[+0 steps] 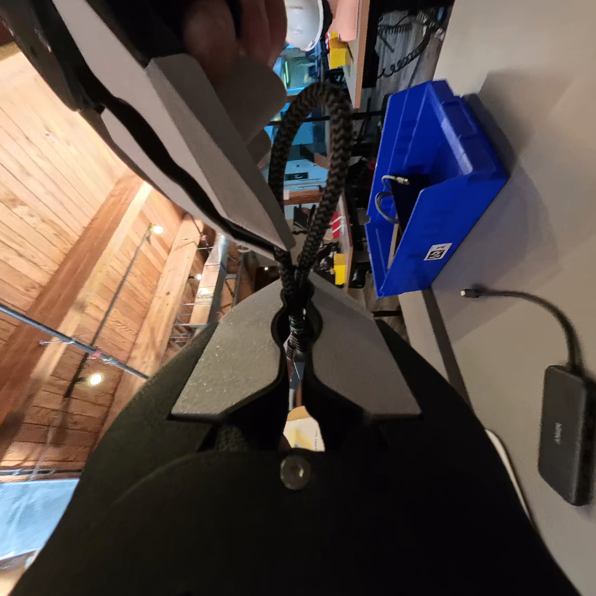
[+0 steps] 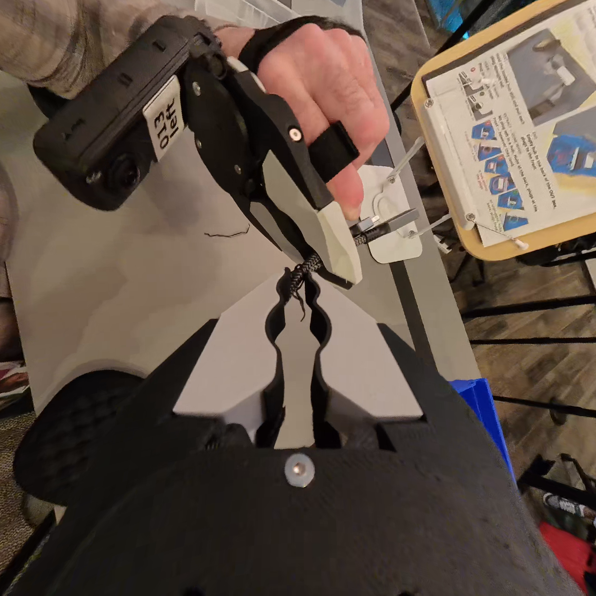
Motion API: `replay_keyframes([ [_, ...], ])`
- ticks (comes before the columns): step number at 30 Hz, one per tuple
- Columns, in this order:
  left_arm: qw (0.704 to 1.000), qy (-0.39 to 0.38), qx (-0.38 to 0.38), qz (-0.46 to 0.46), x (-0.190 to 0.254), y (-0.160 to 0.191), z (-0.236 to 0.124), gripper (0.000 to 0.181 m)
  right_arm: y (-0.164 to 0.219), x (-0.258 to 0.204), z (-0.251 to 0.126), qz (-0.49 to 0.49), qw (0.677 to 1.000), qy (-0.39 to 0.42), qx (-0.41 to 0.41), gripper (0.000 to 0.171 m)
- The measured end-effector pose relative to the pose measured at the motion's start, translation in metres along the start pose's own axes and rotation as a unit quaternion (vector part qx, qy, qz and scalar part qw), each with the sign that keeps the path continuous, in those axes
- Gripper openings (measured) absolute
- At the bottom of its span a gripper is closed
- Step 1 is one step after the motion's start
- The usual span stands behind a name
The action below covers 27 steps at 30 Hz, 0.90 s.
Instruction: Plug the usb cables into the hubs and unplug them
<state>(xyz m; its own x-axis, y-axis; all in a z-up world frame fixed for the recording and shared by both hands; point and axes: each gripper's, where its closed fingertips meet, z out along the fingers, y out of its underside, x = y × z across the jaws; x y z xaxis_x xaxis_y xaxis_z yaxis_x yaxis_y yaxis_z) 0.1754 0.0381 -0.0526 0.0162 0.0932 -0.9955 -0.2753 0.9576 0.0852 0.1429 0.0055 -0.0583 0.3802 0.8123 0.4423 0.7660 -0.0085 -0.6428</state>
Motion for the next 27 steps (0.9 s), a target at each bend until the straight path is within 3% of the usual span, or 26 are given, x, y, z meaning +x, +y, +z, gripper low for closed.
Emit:
replay_keyframes([
  [6,1.0,0.007,0.009,-0.018,0.001,-0.003,-0.001,0.004,0.0,-0.002,-0.003,-0.063,0.998,0.02,-0.01,0.006],
  [12,0.999,0.001,-0.016,-0.035,-0.003,0.007,0.001,0.004,-0.005,0.009,-0.004,-0.099,0.988,0.115,-0.013,0.005],
  [14,0.999,0.001,-0.031,-0.043,-0.004,0.015,0.002,0.003,-0.001,0.013,-0.007,-0.092,0.983,0.155,-0.031,0.049],
  [15,0.998,-0.001,-0.033,-0.047,-0.006,0.017,0.001,0.002,0.001,0.011,-0.009,-0.097,0.98,0.168,-0.034,0.062],
  [18,0.998,-0.002,-0.039,-0.053,-0.007,0.019,0.002,0.004,0.008,0.006,-0.009,-0.123,0.968,0.213,-0.042,0.07],
  [20,0.997,0.003,-0.035,-0.063,-0.006,0.017,0.002,0.004,0.009,0.006,-0.008,-0.143,0.959,0.243,-0.036,0.065],
  [23,0.997,0.003,-0.036,-0.069,-0.006,0.015,0.002,0.005,0.009,0.009,-0.007,-0.17,0.943,0.285,-0.039,0.035],
  [27,0.997,0.0,-0.038,-0.07,-0.007,0.017,0.001,0.004,0.006,0.011,-0.007,-0.179,0.934,0.308,-0.023,0.033],
])
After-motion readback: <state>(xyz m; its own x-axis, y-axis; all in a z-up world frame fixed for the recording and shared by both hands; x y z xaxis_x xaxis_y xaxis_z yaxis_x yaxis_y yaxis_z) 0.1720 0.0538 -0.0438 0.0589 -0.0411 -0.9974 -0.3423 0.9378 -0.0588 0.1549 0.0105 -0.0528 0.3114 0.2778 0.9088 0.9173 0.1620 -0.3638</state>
